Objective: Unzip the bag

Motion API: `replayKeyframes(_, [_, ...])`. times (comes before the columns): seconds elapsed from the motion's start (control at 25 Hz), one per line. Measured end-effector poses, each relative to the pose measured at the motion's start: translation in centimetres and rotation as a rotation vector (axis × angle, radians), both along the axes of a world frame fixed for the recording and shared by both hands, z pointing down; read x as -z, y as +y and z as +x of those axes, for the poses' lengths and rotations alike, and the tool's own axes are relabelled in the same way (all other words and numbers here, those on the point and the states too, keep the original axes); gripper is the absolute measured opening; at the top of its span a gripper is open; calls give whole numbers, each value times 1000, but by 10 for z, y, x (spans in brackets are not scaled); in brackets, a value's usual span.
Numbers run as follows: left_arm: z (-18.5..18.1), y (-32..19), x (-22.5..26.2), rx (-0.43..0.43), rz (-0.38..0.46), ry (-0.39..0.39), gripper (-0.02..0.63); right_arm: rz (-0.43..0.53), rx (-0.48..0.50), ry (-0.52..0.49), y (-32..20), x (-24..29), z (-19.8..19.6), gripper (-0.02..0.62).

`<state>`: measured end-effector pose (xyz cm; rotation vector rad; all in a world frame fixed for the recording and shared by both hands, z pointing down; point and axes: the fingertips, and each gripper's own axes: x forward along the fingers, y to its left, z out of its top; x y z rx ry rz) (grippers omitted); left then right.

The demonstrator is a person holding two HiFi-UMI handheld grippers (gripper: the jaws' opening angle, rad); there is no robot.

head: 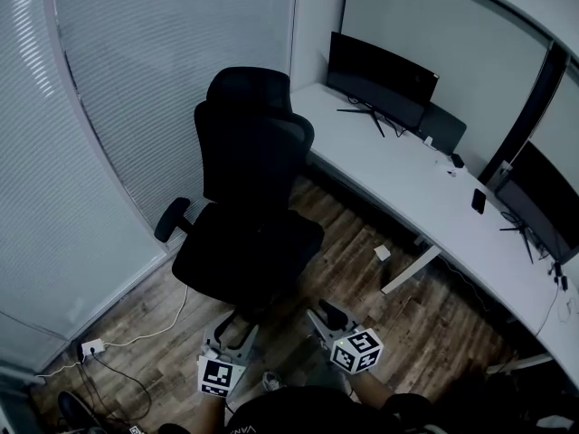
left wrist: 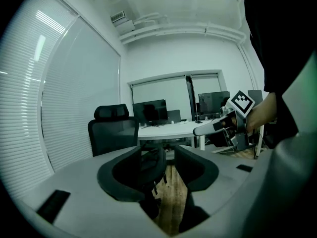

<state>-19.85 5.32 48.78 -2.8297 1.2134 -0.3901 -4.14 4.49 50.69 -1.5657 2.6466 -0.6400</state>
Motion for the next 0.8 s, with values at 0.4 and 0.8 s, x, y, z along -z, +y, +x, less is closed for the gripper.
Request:
replayKeyframes(0.4, [24,-33,-21,51,-19,-45,204,-80,87,15,-37,-44,19,144])
replayKeyframes(0.8, [32,-42,-46,40,-73,-77,204,-161,108,14,-80,-119,8,144])
